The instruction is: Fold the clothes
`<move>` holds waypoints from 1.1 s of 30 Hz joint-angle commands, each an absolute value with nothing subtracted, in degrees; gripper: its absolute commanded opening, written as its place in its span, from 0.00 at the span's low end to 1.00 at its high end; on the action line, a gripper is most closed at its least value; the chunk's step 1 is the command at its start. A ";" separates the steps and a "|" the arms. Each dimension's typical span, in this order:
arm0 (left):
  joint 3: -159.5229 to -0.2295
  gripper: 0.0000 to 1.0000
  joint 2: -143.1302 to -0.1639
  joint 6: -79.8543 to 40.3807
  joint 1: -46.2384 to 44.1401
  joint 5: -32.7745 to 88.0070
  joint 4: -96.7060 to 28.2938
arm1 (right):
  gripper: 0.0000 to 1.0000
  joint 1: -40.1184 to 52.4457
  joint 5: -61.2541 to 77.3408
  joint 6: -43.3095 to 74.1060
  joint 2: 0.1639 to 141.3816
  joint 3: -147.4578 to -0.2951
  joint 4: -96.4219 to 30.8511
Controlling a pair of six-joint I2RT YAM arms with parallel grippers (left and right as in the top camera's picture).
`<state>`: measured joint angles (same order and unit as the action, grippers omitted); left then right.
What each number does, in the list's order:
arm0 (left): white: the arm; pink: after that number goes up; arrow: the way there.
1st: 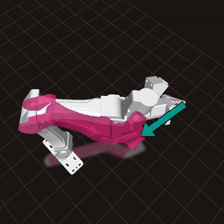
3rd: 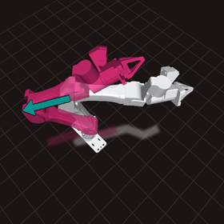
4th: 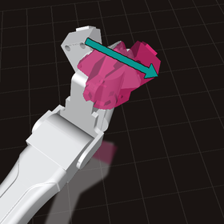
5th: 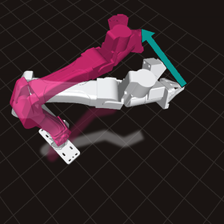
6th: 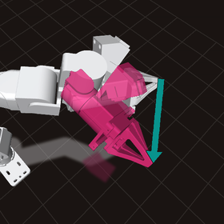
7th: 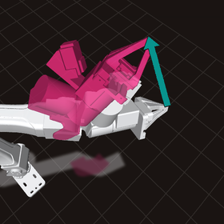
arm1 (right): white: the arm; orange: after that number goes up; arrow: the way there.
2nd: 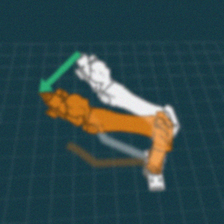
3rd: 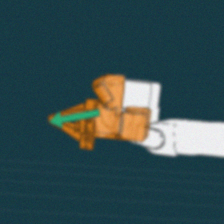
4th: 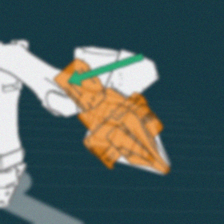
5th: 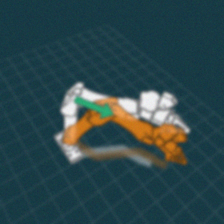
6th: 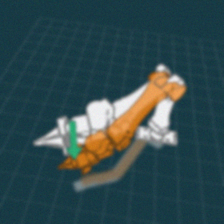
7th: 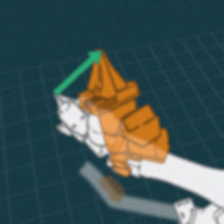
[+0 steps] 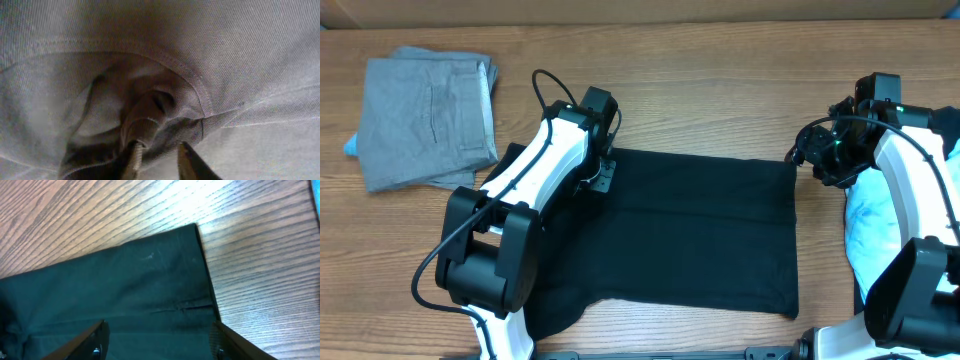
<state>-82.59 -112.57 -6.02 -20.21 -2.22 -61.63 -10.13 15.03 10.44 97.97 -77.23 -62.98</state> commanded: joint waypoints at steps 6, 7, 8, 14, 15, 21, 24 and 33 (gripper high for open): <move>-82.21 0.33 -113.06 -5.04 -20.27 -3.42 -61.52 | 0.67 -10.41 15.07 10.20 97.32 -77.08 -62.85; -82.21 0.33 -113.06 -4.69 -20.27 -3.40 -61.47 | 0.67 -10.41 15.07 10.17 97.32 -77.08 -62.85; -82.21 0.32 -113.06 -4.49 -20.27 -3.42 -61.41 | 0.67 -10.41 15.07 10.20 97.32 -77.08 -62.85; -80.23 0.25 -113.14 -4.25 -20.29 -2.90 -59.94 | 0.67 -10.41 15.07 10.17 97.32 -77.08 -62.85; -79.50 0.25 -113.14 -4.25 -20.29 -2.70 -59.51 | 0.66 -10.41 15.09 10.20 97.32 -77.08 -62.85; -78.32 0.04 -113.12 -4.38 -20.29 2.24 -59.83 | 0.66 -10.41 15.09 10.20 97.32 -77.08 -62.83; -79.11 0.04 -113.12 -5.48 -20.27 6.11 -61.21 | 0.66 -10.41 15.09 10.20 97.32 -77.08 -62.87; -80.51 0.08 -113.12 -7.94 -20.27 17.63 -62.74 | 0.66 -10.41 15.07 10.20 97.32 -77.08 -62.85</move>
